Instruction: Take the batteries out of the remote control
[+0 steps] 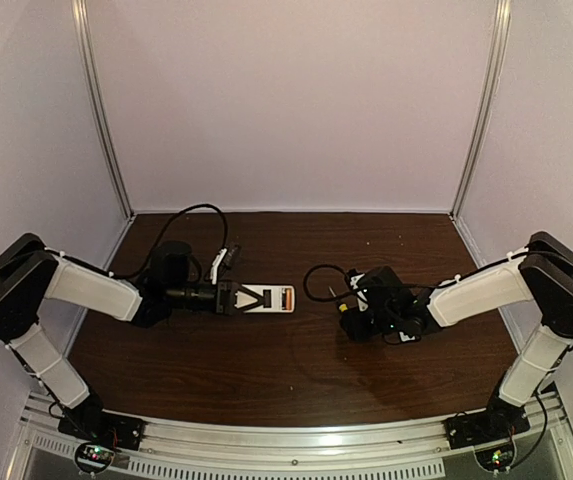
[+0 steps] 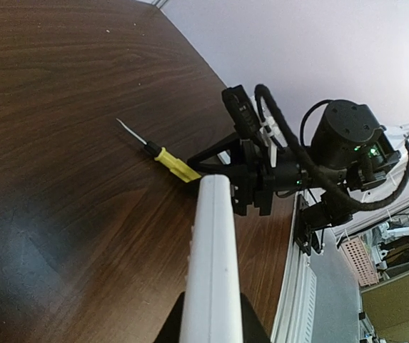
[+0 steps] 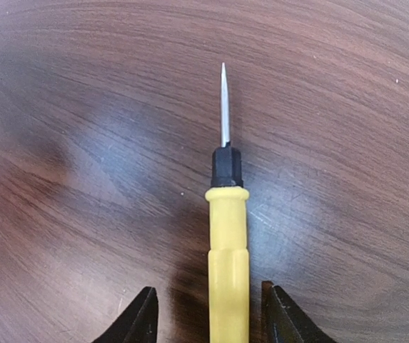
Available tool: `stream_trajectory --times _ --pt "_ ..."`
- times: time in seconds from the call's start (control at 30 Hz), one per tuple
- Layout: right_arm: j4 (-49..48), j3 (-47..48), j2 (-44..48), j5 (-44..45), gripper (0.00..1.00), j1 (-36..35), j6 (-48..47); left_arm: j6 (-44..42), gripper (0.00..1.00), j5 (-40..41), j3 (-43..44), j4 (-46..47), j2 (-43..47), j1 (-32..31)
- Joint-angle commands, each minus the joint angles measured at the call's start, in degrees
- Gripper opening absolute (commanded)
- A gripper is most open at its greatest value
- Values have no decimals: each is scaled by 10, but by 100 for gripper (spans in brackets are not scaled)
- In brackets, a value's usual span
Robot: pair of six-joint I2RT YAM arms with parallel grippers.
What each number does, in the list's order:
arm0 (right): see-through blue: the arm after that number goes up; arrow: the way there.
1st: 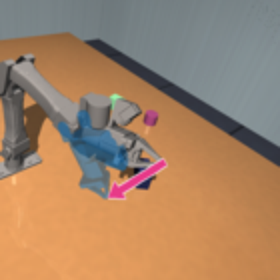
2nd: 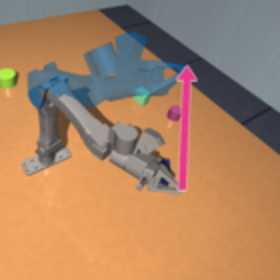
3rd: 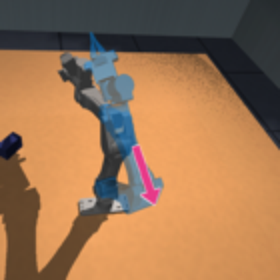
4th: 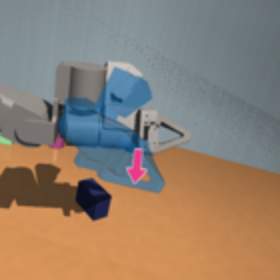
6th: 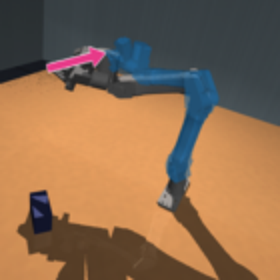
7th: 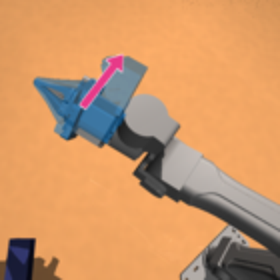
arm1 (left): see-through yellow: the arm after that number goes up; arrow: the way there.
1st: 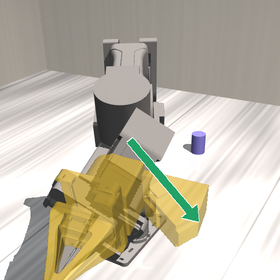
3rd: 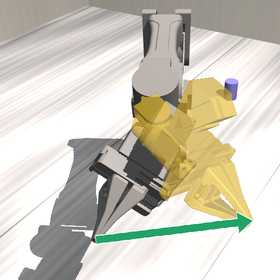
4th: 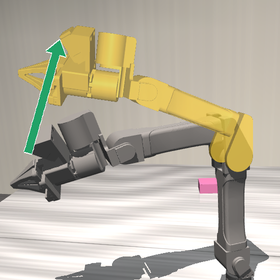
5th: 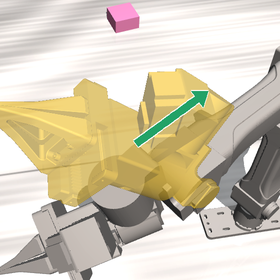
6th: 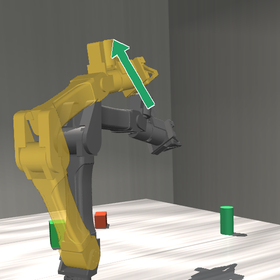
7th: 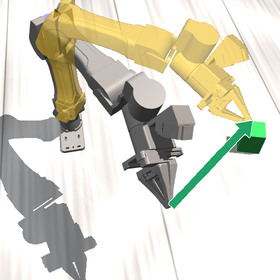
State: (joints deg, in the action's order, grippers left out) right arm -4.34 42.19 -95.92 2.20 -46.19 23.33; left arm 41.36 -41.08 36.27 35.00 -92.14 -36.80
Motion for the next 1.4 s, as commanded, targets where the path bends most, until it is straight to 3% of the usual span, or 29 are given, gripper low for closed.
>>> stream_trajectory --times 0.0,0.27,0.63,1.03,1.37 --pt "5 1 25 -7 55 3 0 -8 0 6 25 -13 -26 1" --pt "39 -15 117 -19 73 3 -1 48 0 24 17 28 -69 -4" --pt "38 -90 261 -40 78 -1 18 75 0 55 36 3 -122 -39" --pt "14 -196 389 -52 80 -6 46 77 25 120 42 -42 -139 -71" --pt "2 -197 376 -59 80 -6 51 38 55 173 67 -107 -146 -68"
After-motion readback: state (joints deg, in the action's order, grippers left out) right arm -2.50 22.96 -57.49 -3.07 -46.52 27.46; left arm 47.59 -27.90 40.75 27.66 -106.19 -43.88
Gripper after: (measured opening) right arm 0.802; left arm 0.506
